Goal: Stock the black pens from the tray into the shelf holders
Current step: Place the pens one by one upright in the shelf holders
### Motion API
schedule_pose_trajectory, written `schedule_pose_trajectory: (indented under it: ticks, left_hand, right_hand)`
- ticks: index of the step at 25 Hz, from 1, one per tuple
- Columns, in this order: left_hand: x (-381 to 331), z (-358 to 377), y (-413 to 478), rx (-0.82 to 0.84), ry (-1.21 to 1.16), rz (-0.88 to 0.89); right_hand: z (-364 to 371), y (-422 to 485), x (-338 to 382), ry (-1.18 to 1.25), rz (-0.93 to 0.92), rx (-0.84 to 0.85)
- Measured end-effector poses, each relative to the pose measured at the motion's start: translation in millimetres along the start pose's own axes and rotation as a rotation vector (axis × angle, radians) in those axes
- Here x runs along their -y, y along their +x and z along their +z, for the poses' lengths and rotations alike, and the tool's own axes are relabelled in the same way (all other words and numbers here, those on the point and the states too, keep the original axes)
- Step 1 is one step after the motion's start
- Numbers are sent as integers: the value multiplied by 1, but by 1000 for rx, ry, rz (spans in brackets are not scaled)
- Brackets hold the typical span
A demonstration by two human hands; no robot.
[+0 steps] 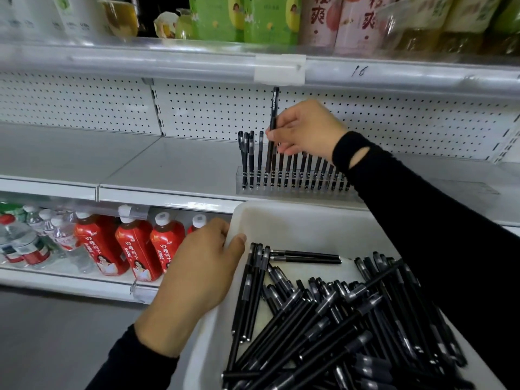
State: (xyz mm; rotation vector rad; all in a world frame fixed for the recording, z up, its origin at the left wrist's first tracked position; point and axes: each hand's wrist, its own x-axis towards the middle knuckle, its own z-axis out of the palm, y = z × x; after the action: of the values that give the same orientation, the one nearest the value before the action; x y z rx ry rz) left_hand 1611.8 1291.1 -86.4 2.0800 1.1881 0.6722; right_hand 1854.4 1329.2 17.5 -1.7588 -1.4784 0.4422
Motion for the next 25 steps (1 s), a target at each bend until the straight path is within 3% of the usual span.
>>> schedule_pose_trajectory:
  ticks: [3,8,14,18,25]
  left_hand:
    - [0,0,1,-4,2,-1]
    - [-1,0,0,-5,-4,2]
    - [0,1,1,-12,-13,-2]
    - [2,2,3,-8,-25,5]
    - [3,3,3,-1,-33,9]
  right_hand:
    - [20,30,-25,-58,54,-166]
    - [49,59,-48,-238,80,-282]
    - [72,69,-53,-439,80,-202]
    - [76,77,-60,-565,172,-103]
    - [79,79,-67,-531,294,-11]
